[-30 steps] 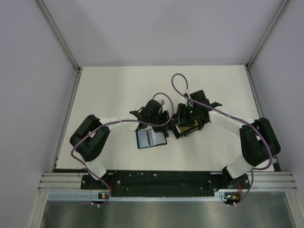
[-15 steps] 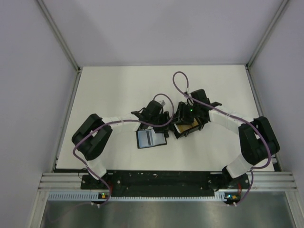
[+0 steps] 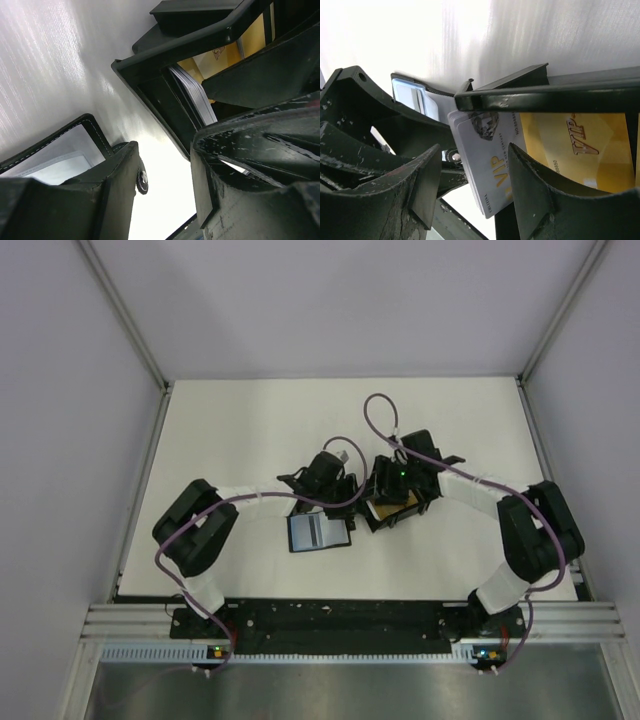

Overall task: Put the credit cards into the card holder
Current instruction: Pick up the credit card from the storage box.

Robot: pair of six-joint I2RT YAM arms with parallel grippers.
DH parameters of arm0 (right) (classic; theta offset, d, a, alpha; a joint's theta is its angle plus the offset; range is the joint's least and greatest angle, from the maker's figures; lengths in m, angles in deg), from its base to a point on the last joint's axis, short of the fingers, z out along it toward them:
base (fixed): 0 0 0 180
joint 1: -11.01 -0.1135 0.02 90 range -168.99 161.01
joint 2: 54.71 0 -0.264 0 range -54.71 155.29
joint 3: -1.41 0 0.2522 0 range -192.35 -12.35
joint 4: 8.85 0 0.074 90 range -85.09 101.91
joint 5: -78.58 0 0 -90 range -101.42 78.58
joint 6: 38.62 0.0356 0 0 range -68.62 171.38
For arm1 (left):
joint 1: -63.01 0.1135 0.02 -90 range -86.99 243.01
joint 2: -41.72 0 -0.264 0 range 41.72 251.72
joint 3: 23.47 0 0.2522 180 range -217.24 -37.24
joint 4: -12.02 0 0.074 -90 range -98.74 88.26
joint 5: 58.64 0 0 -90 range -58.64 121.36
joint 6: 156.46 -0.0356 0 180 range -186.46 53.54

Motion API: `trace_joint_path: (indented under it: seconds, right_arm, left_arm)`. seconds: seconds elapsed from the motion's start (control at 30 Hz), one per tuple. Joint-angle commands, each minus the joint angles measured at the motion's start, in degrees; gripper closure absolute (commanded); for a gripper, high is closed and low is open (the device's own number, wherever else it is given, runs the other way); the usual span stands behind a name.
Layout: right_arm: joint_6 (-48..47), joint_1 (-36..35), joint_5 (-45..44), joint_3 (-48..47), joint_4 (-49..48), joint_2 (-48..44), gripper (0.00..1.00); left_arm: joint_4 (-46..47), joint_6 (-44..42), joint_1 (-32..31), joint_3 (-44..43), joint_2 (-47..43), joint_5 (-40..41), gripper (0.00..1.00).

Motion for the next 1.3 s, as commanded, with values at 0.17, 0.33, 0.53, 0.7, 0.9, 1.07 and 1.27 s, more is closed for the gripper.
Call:
trace_joint_path:
  seconds: [0.17,0.33,0.53,0.7,0.9,1.07,1.27]
  right_arm:
    - [0.54,0.16,7.95,-0.34,-3.12,2.41,0.47]
    - [0.80,0.08,8.22,-0.08,-3.12,0.74,0.53]
    - [1.15,0.08,8.92,0.28,-3.12,-0.05,0.56]
    - [1.07,0.16,9.18,0.54,-3.21,-0.76,0.59]
    - [1.07,0.08,9.97,0.37,-3.12,-1.02,0.66]
    - [1.07,0.16,10.15,0.45,-3.03,-1.46,0.68]
    - [0.98,0.43,11.20,0.37,-3.03,-1.28,0.70]
  left_arm:
    - [5.34,0.90,-0.04,-2.82,2.11,0.62,0.50]
    - [5.42,0.82,-0.04,-3.08,2.46,0.70,0.50]
    - [5.42,0.82,-0.04,-3.79,2.98,0.26,0.51]
    - [5.25,0.73,-0.04,-3.79,2.98,0.26,0.51]
    - [5.16,0.64,-0.04,-3.87,3.16,0.26,0.51]
    - [4.98,0.46,-0.04,-3.96,3.16,0.35,0.51]
    - [4.46,0.29,0.04,-3.96,3.33,0.61,0.51]
